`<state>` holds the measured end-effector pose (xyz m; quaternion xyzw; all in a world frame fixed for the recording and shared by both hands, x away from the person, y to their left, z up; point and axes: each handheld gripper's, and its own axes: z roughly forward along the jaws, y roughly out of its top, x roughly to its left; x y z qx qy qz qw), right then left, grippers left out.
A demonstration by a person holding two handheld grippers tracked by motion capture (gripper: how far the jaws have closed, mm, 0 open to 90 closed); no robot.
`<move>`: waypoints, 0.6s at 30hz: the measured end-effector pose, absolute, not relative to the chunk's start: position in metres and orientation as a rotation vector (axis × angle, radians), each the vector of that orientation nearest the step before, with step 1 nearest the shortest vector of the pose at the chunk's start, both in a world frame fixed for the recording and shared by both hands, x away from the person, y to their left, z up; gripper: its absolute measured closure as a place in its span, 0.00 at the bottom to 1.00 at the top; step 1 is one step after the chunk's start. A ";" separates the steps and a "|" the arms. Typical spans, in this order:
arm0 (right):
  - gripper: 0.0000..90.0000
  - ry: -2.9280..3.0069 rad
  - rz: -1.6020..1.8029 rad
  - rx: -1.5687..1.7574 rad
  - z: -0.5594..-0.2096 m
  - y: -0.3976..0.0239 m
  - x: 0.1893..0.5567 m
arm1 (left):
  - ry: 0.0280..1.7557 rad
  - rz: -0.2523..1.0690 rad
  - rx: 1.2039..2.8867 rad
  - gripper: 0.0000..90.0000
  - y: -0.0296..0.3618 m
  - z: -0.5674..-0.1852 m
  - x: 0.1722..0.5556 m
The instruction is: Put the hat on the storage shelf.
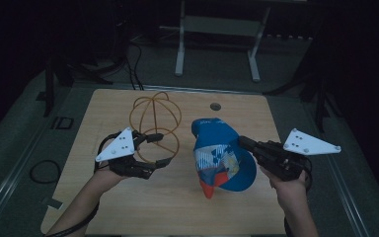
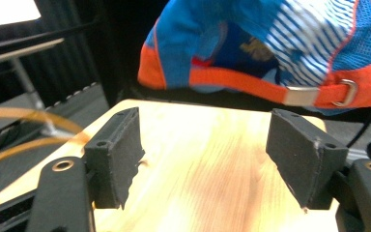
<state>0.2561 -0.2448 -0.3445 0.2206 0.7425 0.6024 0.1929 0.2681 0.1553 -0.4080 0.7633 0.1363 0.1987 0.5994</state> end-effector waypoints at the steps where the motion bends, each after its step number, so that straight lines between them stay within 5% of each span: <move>1: 1.00 2.082 1.694 0.620 -0.344 -0.244 0.258 | 0.335 0.468 1.767 0.31 0.158 -0.410 0.267; 18: 1.00 2.054 1.708 0.582 -0.315 -0.217 0.281 | 0.572 0.573 1.791 0.09 0.194 -0.462 0.253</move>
